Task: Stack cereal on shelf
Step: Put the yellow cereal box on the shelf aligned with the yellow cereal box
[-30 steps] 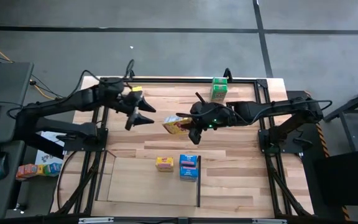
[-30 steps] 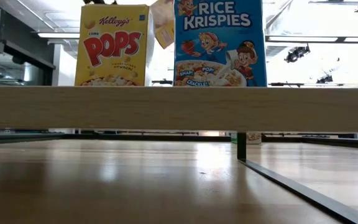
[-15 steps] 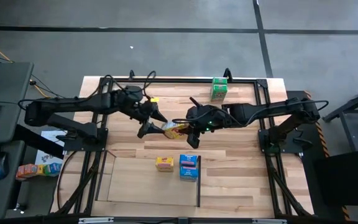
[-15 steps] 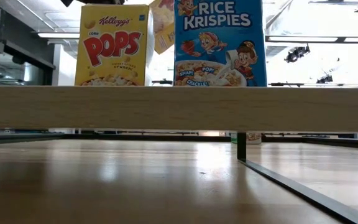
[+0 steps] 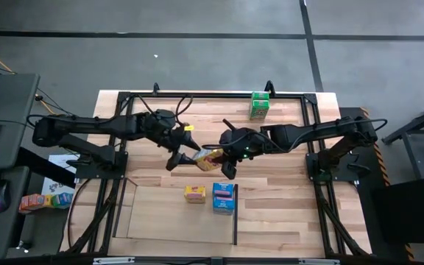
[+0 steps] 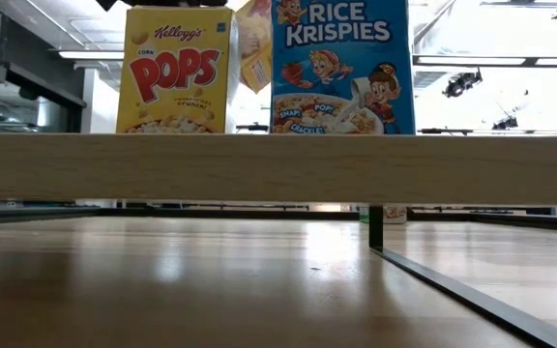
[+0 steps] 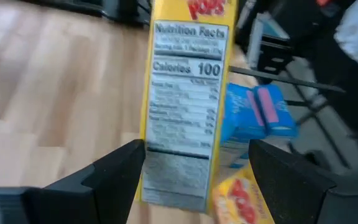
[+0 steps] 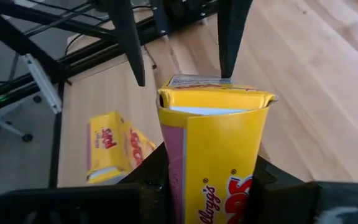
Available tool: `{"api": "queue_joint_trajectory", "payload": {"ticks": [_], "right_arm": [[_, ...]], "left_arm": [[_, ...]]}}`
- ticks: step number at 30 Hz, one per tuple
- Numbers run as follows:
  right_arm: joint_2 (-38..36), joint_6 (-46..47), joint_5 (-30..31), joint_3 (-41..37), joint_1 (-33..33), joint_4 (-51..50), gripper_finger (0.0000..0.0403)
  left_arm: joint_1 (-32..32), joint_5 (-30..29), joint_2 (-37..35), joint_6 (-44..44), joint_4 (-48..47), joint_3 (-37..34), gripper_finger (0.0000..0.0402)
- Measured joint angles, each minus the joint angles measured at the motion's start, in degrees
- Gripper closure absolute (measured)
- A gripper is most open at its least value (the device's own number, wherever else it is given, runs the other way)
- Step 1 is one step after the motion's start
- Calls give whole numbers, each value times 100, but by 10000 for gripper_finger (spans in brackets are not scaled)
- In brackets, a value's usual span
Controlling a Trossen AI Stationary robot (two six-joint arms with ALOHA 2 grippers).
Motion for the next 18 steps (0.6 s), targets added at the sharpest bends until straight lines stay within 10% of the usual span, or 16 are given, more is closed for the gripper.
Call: {"api": "queue_joint_trajectory", "payload": {"ticks": [18], "right_arm": [[-2,-264,272,24,52,603,317]], "left_arm": [[-15,373,-37,145,145,2,133]]}}
